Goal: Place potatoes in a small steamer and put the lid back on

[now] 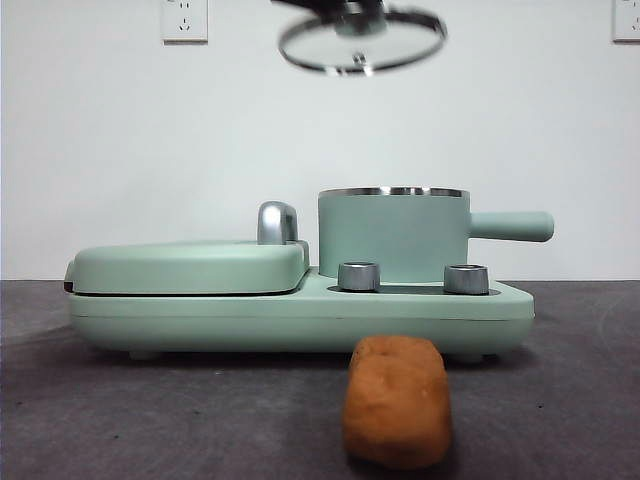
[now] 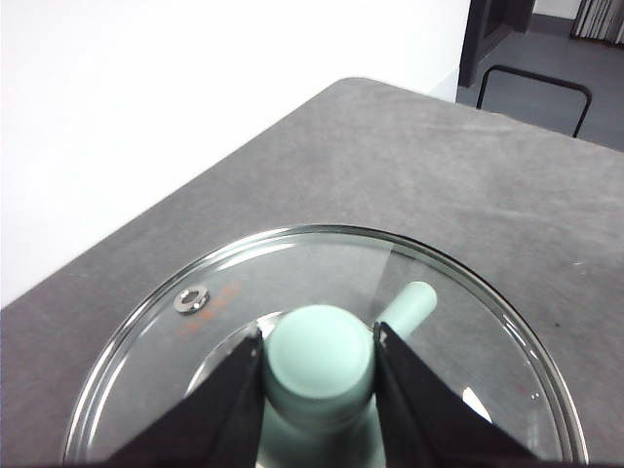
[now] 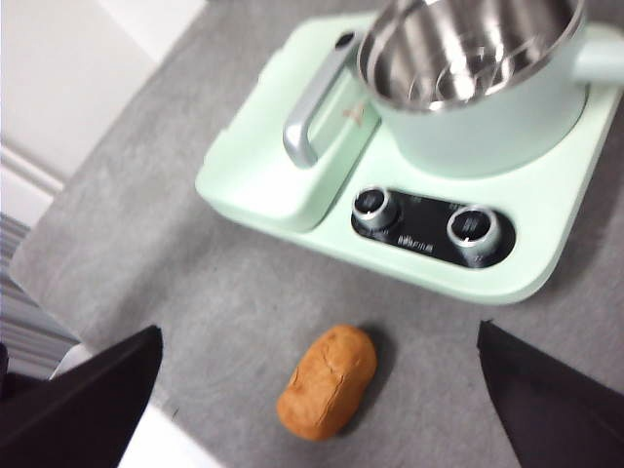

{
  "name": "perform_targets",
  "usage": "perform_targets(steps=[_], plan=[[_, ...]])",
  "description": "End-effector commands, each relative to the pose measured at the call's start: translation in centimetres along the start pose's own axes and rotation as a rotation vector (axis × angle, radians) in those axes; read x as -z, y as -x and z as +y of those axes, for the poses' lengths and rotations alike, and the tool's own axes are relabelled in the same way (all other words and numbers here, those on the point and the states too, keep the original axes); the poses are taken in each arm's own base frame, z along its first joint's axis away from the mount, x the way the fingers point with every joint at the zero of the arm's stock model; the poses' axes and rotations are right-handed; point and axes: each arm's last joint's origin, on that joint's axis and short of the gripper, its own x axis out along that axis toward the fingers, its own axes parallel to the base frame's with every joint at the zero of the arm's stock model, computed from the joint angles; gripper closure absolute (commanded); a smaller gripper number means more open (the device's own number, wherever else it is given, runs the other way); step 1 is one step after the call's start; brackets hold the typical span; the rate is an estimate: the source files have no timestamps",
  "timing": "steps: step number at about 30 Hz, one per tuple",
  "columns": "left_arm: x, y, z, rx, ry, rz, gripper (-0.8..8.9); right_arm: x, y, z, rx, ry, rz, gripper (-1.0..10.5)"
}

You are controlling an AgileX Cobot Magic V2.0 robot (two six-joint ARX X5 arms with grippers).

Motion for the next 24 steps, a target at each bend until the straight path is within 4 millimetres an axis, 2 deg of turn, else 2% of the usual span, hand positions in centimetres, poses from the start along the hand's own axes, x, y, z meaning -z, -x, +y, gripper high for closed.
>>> perform_targets(steps=[1, 6, 9, 15, 24], plan=[[-1.4, 2.1, 0.1, -0.010, -0.027, -0.030, 8.08, -0.8, -1.3, 0.4, -0.010, -0.043, 0.055, 4.3], [-1.7, 5.5, 0.2, -0.023, -0.034, 0.027, 8.08, -0.6, -5.3, 1.1, 0.038, -0.080, 0.220, 4.3], [-1.5, 6.7, 0.4, -0.031, -0.066, 0.063, 8.08, 0.0, -8.1, 1.8, 0.095, -0.069, 0.311, 4.3], [-0.9, 7.9, 1.2, -0.054, -0.035, 0.121, 8.07, 1.9, -13.4, 2.9, 0.195, -0.069, 0.453, 4.3], [-0.8, 8.2, 1.3, -0.057, -0.029, 0.134, 8.08, 4.9, -19.4, 3.2, 0.295, -0.023, 0.560, 4.3]])
